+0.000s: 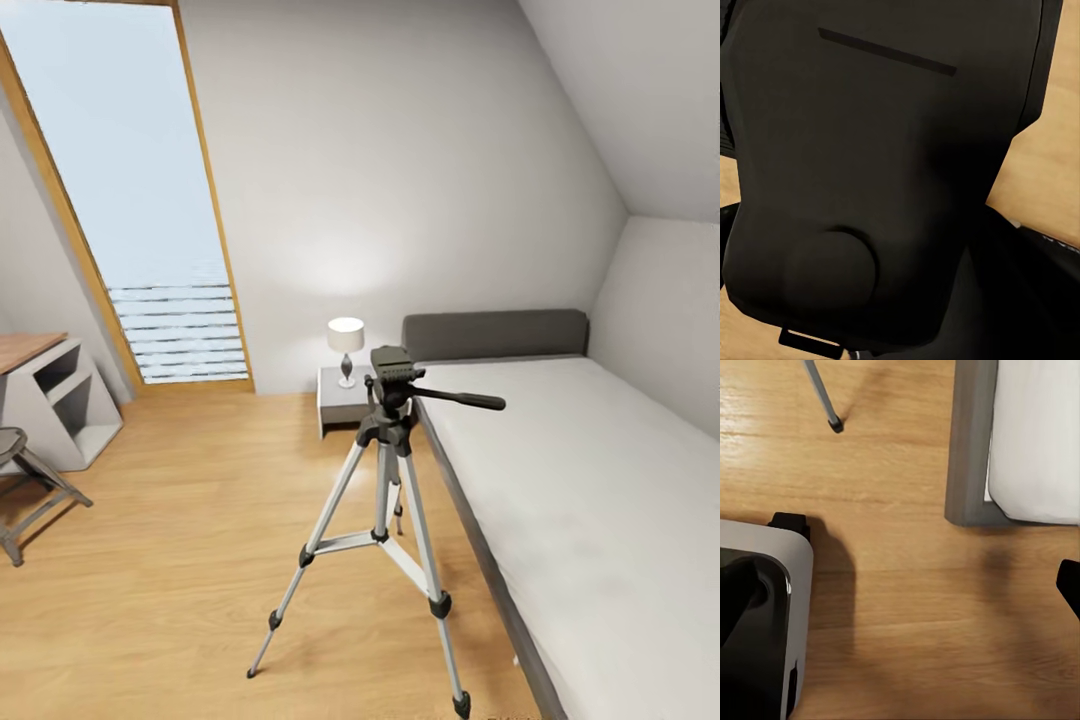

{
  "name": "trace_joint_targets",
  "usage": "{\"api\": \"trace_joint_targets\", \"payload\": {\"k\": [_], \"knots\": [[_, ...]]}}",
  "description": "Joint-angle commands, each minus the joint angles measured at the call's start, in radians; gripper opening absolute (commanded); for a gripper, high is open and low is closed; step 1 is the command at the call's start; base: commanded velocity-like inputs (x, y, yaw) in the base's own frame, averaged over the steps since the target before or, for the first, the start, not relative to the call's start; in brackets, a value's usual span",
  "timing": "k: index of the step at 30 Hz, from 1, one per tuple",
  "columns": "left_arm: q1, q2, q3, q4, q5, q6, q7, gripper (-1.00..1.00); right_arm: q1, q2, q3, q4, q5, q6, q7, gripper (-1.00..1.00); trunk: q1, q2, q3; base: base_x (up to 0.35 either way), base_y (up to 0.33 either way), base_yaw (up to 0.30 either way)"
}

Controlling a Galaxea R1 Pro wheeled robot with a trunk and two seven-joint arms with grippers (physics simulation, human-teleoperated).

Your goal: Attach the digital camera to the camera tripod in the bedroom.

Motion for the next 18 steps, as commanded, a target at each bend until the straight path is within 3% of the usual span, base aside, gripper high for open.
{"api": "trace_joint_targets", "payload": {"k": [1,18], "knots": [[0.000,0.000,0.002,-0.003,0.004,0.006,0.002,-1.00,-0.002,0.000,0.000,0.003,0.008,-0.005,-0.003,1.00,0.000,-0.002,-0.004,0.000,0.000,-0.043],[0.000,-0.001,0.002,-0.003,0.004,0.005,0.002,-1.00,-0.002,0.000,0.001,0.003,0.009,-0.005,-0.003,1.00,0.000,-0.002,-0.031,0.000,0.000,-0.007]]}}
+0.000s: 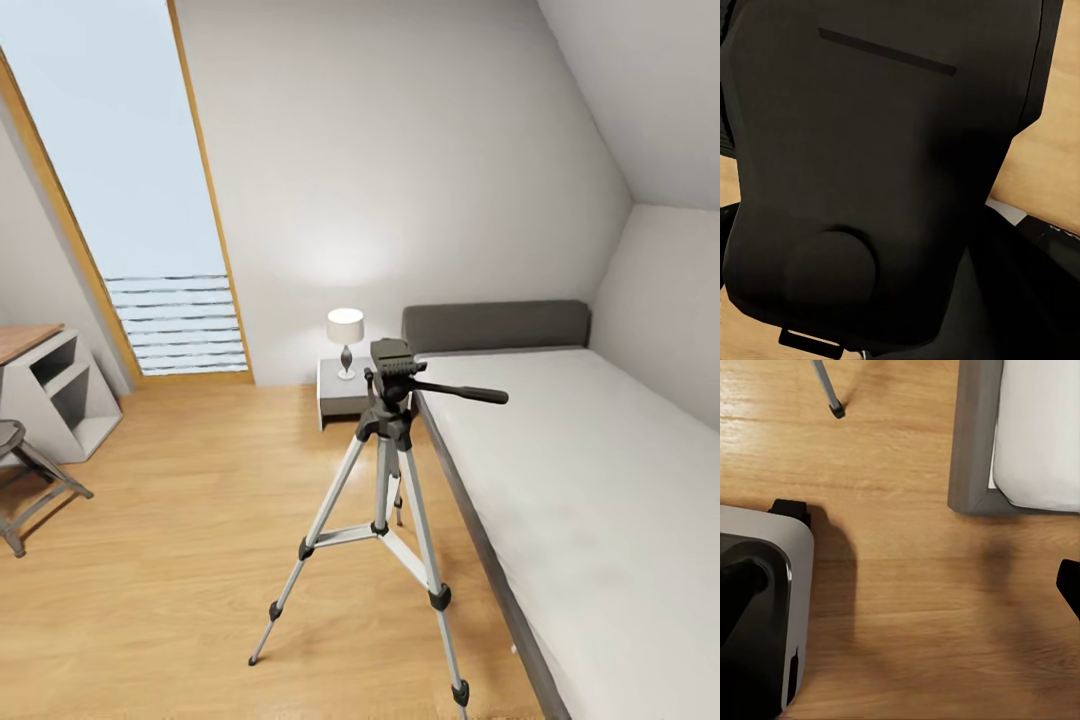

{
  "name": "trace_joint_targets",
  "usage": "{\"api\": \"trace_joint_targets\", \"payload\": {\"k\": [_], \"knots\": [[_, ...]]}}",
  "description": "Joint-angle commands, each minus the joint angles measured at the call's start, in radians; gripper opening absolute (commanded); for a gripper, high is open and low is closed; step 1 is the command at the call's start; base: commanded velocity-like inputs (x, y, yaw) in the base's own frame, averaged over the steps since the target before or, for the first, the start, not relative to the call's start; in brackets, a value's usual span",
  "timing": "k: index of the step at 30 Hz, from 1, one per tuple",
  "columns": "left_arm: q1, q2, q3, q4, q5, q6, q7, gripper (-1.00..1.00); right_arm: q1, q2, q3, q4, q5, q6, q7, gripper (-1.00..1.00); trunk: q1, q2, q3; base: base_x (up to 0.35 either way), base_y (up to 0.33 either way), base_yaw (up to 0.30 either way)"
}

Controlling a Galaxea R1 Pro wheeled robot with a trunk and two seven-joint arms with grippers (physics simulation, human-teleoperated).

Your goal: Attach the digital camera to the camera tripod in the bedroom.

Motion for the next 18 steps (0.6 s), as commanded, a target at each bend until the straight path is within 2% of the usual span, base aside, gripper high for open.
{"api": "trace_joint_targets", "payload": {"k": [1,18], "knots": [[0.000,0.000,0.003,-0.002,0.004,0.006,0.002,-1.00,-0.001,0.000,0.000,0.003,0.008,-0.005,-0.003,1.00,0.000,-0.002,-0.003,0.000,0.000,0.000],[0.000,0.001,0.003,-0.002,0.005,0.006,0.002,-1.00,-0.001,0.000,0.000,0.003,0.008,-0.005,-0.003,1.00,0.000,-0.002,-0.031,0.000,0.000,0.000]]}}
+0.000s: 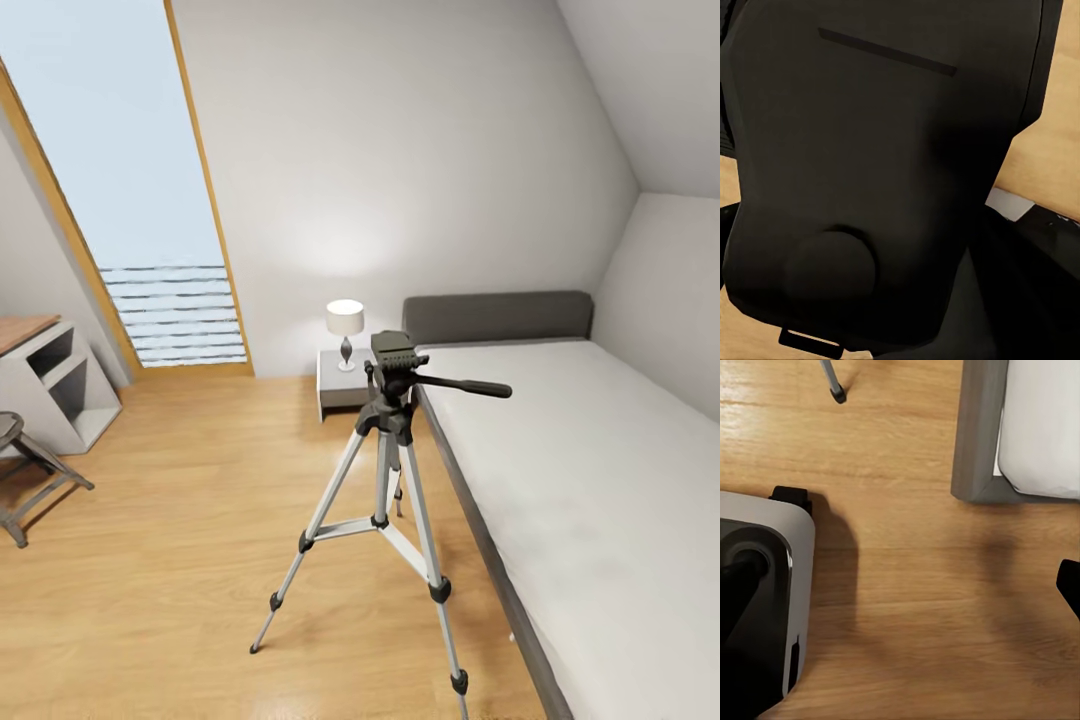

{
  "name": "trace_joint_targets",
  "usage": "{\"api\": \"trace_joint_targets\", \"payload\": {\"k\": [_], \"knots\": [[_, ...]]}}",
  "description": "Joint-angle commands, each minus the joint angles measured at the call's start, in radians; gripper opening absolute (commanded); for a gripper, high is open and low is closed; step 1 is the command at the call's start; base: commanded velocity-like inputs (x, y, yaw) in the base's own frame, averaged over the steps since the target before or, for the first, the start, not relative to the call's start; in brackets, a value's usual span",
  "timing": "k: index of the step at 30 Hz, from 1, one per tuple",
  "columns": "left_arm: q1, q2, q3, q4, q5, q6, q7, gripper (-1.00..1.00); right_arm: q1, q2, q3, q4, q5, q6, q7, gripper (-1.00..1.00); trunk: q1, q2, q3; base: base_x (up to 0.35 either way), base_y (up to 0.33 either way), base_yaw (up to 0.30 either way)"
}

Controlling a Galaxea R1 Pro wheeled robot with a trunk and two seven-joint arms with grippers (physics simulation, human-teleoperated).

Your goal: Attach the digital camera to the camera tripod in the bedroom.

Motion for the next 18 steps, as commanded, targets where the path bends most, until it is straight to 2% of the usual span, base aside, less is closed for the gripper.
{"api": "trace_joint_targets", "payload": {"k": [1,8,13,18], "knots": [[0.000,0.000,0.003,-0.002,0.004,0.006,0.002,-1.00,-0.001,0.000,0.000,0.003,0.008,-0.005,-0.003,1.00,0.000,-0.002,-0.003,0.000,0.000,0.000],[0.000,0.000,0.004,0.002,0.007,0.006,0.002,-1.00,-0.001,0.000,0.001,0.003,0.008,-0.005,-0.003,1.00,0.000,-0.002,-0.011,0.000,0.000,0.000],[0.000,0.000,0.003,0.104,0.007,0.006,0.002,-1.00,-0.001,0.001,0.004,0.004,0.009,0.003,0.005,1.00,0.000,-0.002,-0.011,0.000,0.000,0.000],[0.000,0.000,0.000,0.124,-0.003,0.006,0.001,-1.00,-0.001,0.002,0.005,0.004,0.010,0.007,0.006,1.00,0.000,-0.002,-0.011,0.000,0.000,0.000]]}}
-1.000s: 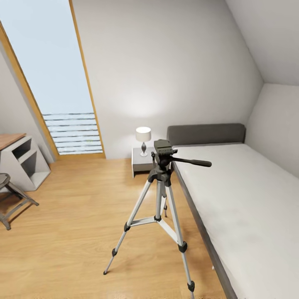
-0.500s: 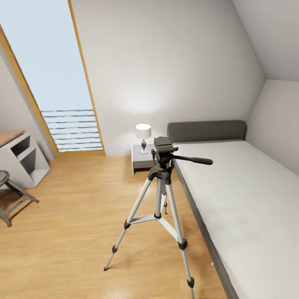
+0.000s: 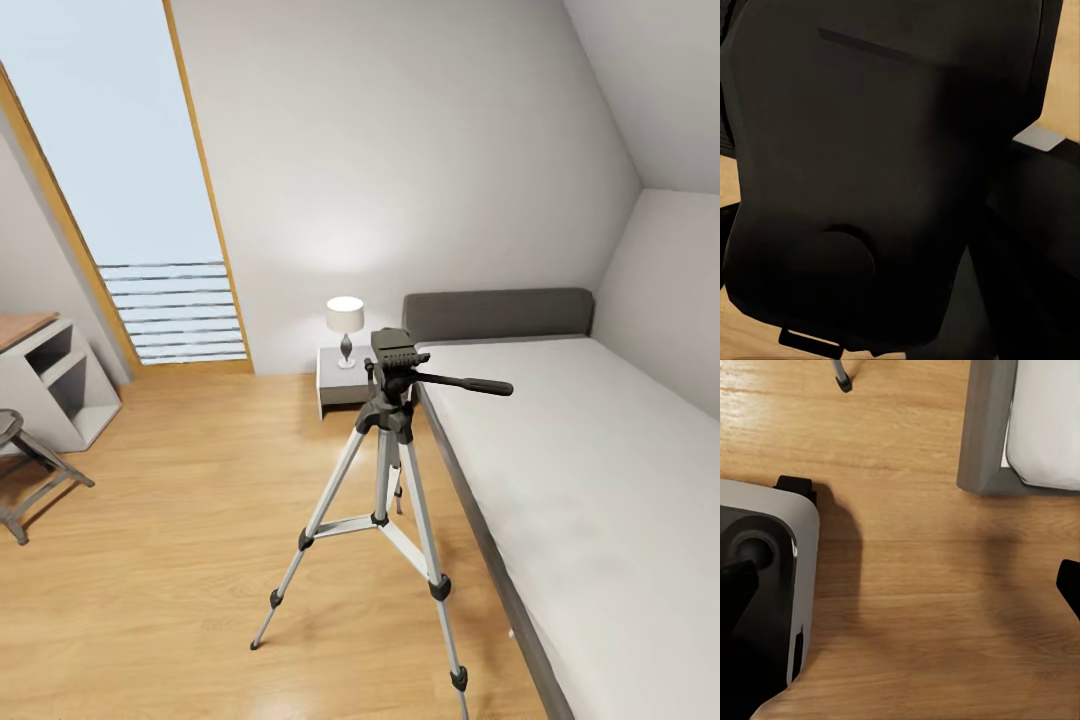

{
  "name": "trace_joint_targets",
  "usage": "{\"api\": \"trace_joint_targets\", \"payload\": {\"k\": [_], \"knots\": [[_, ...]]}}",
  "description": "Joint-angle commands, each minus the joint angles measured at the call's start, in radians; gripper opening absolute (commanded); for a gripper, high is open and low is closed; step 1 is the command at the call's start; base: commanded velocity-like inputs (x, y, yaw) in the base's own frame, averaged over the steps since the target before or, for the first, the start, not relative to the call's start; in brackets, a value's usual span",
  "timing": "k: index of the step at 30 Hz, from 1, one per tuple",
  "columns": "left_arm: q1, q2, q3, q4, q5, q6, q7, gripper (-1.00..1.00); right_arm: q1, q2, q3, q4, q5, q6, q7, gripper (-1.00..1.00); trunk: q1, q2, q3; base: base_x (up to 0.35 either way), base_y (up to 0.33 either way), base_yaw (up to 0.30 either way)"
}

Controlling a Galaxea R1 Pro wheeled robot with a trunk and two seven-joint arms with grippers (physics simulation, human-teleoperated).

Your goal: Attach the digital camera to the camera tripod in the bedroom.

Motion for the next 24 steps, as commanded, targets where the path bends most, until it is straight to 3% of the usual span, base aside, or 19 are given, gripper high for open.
{"api": "trace_joint_targets", "payload": {"k": [1,9,14,24], "knots": [[0.000,0.000,0.007,-0.001,-0.001,0.005,0.002,-1.00,-0.001,0.000,0.001,0.003,0.007,-0.005,-0.002,1.00,0.000,-0.002,-0.002,0.000,0.000,0.000],[0.000,-0.004,0.008,0.004,0.006,0.005,0.001,-1.00,-0.001,-0.001,0.001,0.003,0.007,-0.004,-0.002,1.00,0.000,-0.002,-0.002,0.000,0.000,0.000],[0.000,-0.030,0.010,0.010,0.009,0.002,0.000,-1.00,-0.001,0.000,-0.002,0.003,0.002,-0.008,-0.012,1.00,0.000,-0.002,-0.002,0.000,0.000,0.000],[0.000,-0.039,0.011,0.017,0.015,-0.051,0.001,-1.00,-0.001,0.000,-0.007,0.003,0.000,-0.016,-0.019,1.00,0.000,-0.002,-0.006,0.000,0.000,0.000]]}}
